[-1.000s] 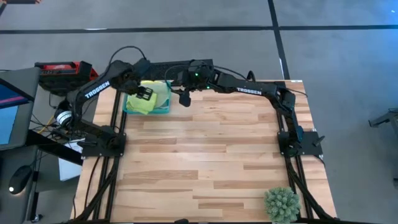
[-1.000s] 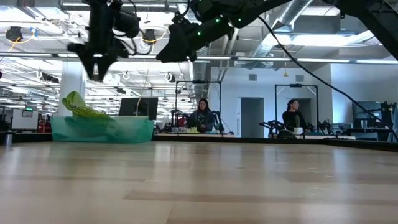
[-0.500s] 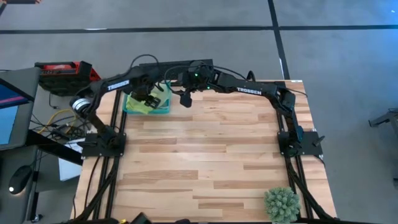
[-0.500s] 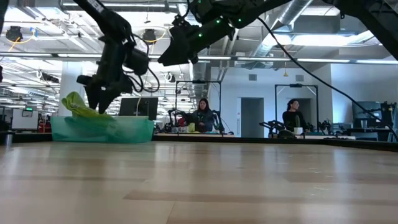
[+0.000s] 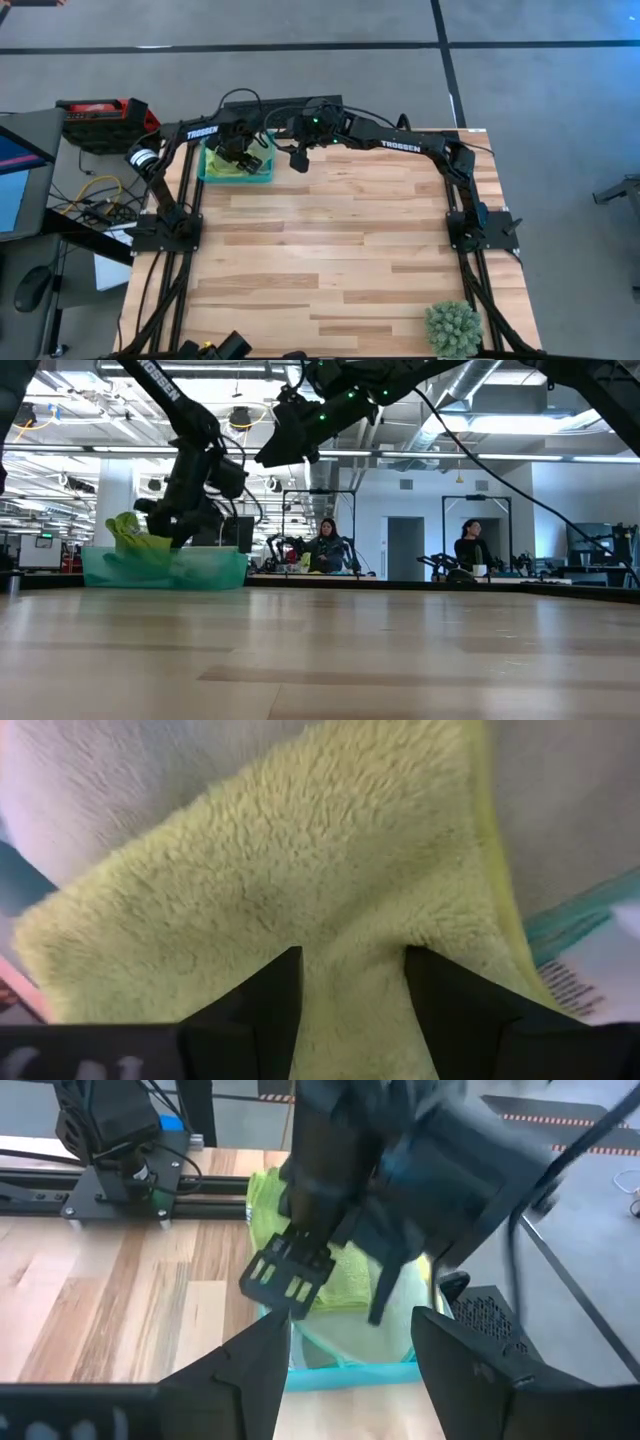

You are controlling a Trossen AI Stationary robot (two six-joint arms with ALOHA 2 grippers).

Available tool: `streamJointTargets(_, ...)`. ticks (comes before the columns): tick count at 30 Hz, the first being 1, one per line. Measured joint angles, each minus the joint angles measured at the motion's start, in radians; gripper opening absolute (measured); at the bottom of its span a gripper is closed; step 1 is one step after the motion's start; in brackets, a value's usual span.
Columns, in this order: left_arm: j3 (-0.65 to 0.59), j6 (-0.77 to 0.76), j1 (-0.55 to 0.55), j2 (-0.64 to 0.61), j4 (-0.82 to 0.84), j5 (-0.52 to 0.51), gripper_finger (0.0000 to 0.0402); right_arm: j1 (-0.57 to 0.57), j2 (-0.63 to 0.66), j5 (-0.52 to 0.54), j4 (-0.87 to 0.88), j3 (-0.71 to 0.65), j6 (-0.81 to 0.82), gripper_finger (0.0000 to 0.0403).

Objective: Fold microfiber towels
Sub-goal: Stack the folded light green microfiber on top of the green microfiber towel

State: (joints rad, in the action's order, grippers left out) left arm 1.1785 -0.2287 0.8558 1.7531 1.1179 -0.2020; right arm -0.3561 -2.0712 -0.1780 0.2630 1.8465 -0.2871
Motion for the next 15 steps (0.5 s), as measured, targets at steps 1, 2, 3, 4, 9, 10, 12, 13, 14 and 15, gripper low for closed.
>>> streamJointTargets(1,0.008,0.0,0.0,-0.007,0.001,0.002,0.0172,0.0,0.0,0.0,0.0,0.0,0.0,0.0233)
streamJointTargets(2,0.021,0.0,0.0,-0.018,0.009,0.005,0.0172,0.0,0.0,0.0,0.0,0.0,0.0,0.0233)
streamJointTargets(3,0.034,0.0,0.0,-0.032,0.013,0.004,0.0172,0.0,0.0,0.0,0.0,0.0,0.0,0.0233)
streamJointTargets(4,0.047,0.002,0.0,-0.046,0.015,0.004,0.0172,0.0,0.0,0.0,-0.001,0.0,0.0,0.0233)
streamJointTargets(9,0.071,0.009,0.029,-0.09,0.024,-0.037,0.0172,0.0,0.0,0.0,-0.001,0.0,0.0,0.0233)
streamJointTargets(10,0.072,0.009,0.041,-0.089,0.038,-0.047,0.0172,0.0,0.0,0.001,-0.001,0.0,0.0,0.0233)
streamJointTargets(12,0.056,0.01,0.07,-0.084,0.075,-0.063,0.0172,0.0,0.0,0.003,-0.001,0.0,0.0,0.0233)
streamJointTargets(13,0.04,0.009,0.085,-0.083,0.081,-0.067,0.0172,0.0,0.0,0.004,-0.001,0.0,0.0,0.0233)
streamJointTargets(14,0.028,0.009,0.097,-0.083,0.08,-0.069,0.0172,0.0,0.0,0.004,-0.001,0.0,0.0,0.0233)
streamJointTargets(15,0.016,0.007,0.108,-0.083,0.077,-0.072,0.0172,0.0,0.0,0.004,-0.001,0.0,0.0,0.0233)
